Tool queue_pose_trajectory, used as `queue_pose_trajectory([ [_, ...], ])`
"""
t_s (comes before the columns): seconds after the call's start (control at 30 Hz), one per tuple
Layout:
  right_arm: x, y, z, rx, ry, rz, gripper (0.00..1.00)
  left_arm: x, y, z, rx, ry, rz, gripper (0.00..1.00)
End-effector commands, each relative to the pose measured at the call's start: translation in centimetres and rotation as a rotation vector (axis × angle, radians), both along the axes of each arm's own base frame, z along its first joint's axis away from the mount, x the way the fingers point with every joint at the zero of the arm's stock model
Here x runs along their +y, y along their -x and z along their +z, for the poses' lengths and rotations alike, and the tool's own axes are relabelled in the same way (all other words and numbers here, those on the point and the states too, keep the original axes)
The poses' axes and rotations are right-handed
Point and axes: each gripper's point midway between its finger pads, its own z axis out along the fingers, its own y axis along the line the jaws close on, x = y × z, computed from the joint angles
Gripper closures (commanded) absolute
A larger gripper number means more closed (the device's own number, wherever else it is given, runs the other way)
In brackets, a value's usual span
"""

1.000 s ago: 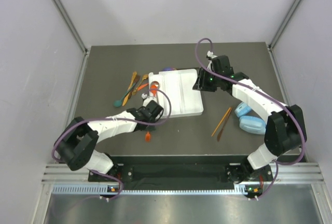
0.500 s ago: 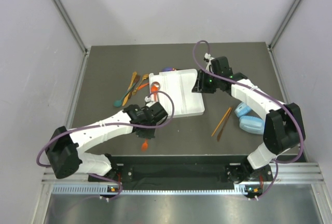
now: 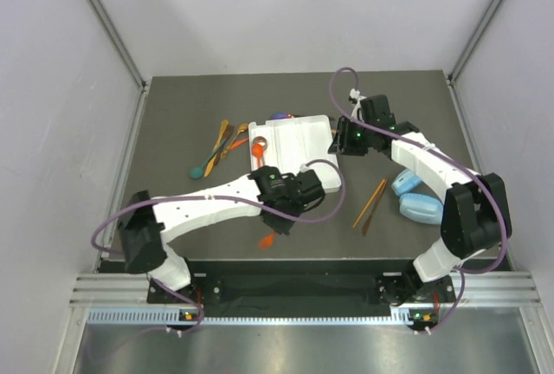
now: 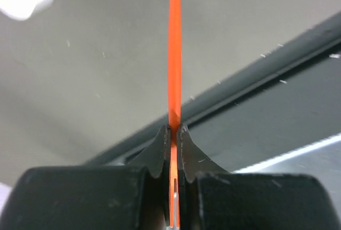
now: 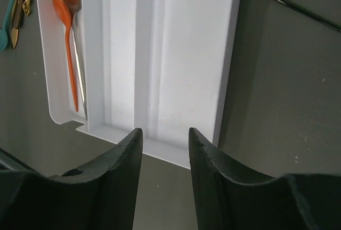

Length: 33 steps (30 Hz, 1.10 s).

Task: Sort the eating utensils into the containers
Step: Pick up the fork at the center of the board, then place the fork in the storage box.

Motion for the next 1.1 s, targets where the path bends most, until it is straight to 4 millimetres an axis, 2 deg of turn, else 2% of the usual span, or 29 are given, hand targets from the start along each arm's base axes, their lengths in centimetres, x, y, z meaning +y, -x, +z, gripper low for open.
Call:
queue_pose_trajectory([
  [0.0, -2.2, -0.5, 2.6, -0.086, -0.002, -0.029, 0.60, -1.9, -2.3, -0.6, -0.050, -0.049, -0.199, 1.00],
  [0.03, -2.5, -0.5, 2.8, -0.089, -0.002, -0.031, 0.59, -3.5, -2.2, -0.6, -0.024, 0.000, -0.235, 1.00],
  [0.07, -2.7, -0.2, 3.0, -0.091, 0.000, -0.024, 0.59, -4.3, -2.2, -1.7, -0.003, -0.006, -0.311, 1.00],
  [0.13, -2.7, 0.4, 3.2, -0.097, 0.009, 0.013, 0.59, -5.7, -2.3, -2.3, 0.023, 0.008, -0.358, 1.00],
  [0.17, -2.4, 0.9, 3.6, -0.100, -0.006, 0.037, 0.59, -6.3, -2.1, -3.5, 0.054, 0.007, -0.379, 1.00],
  [0.23, -2.4, 1.6, 3.7, -0.109, -0.005, 0.069, 0.59, -7.6, -2.5, -4.5, 0.047, 0.039, -0.403, 1.00],
  [0.33, -2.6, 3.1, 4.1, -0.120, -0.008, 0.099, 0.58, -8.4, -3.0, -5.6, 0.032, 0.051, -0.436, 1.00],
  [0.37, -2.7, 3.7, 4.8, -0.140, -0.014, 0.104, 0.58, -8.6, -3.5, -5.8, 0.022, 0.055, -0.446, 1.00],
  [0.5, -3.4, 5.3, 4.2, -0.144, -0.005, 0.097, 0.56, -7.5, -5.5, -7.8, 0.016, 0.023, -0.427, 1.00],
  [0.57, -3.7, 5.7, 3.9, -0.139, 0.006, 0.094, 0.55, -6.5, -6.2, -9.4, 0.052, -0.018, -0.438, 1.00],
  [0.63, -3.8, 5.9, 3.6, -0.132, 0.013, 0.093, 0.54, -5.7, -6.6, -10.8, 0.070, -0.069, -0.426, 0.93],
  [0.8, -3.8, 5.8, 3.5, -0.132, 0.013, 0.093, 0.53, -3.7, -6.8, -12.4, 0.057, -0.144, -0.417, 0.78],
  [0.83, -3.8, 5.7, 3.3, -0.127, 0.017, 0.091, 0.53, -3.5, -7.2, -11.8, 0.022, -0.143, -0.402, 0.67],
  [0.87, -3.9, 5.6, 3.2, -0.124, 0.021, 0.090, 0.54, -3.4, -7.5, -11.6, 0.004, -0.137, -0.390, 0.59],
  [0.9, -3.9, 5.6, 3.2, -0.126, 0.024, 0.090, 0.54, -2.8, -7.3, -11.6, -0.008, -0.140, -0.381, 0.54],
  [0.93, -4.0, 5.6, 3.1, -0.126, 0.028, 0.089, 0.53, -3.3, -8.2, -10.0, -0.075, -0.091, -0.366, 0.50],
  [0.97, -4.0, 5.6, 2.9, -0.123, 0.034, 0.087, 0.53, -3.4, -8.5, -9.3, -0.111, -0.064, -0.358, 0.40],
  [1.0, -4.1, 5.5, 2.8, -0.124, 0.039, 0.084, 0.54, -2.7, -8.4, -9.2, -0.131, -0.055, -0.349, 0.37],
  [1.03, -4.2, 5.5, 2.8, -0.127, 0.043, 0.081, 0.53, -3.5, -9.5, -6.7, -0.210, 0.032, -0.327, 0.34],
  [1.07, -4.3, 5.5, 2.6, -0.127, 0.051, 0.085, 0.54, -3.6, -9.6, -5.7, -0.231, 0.074, -0.323, 0.31],
])
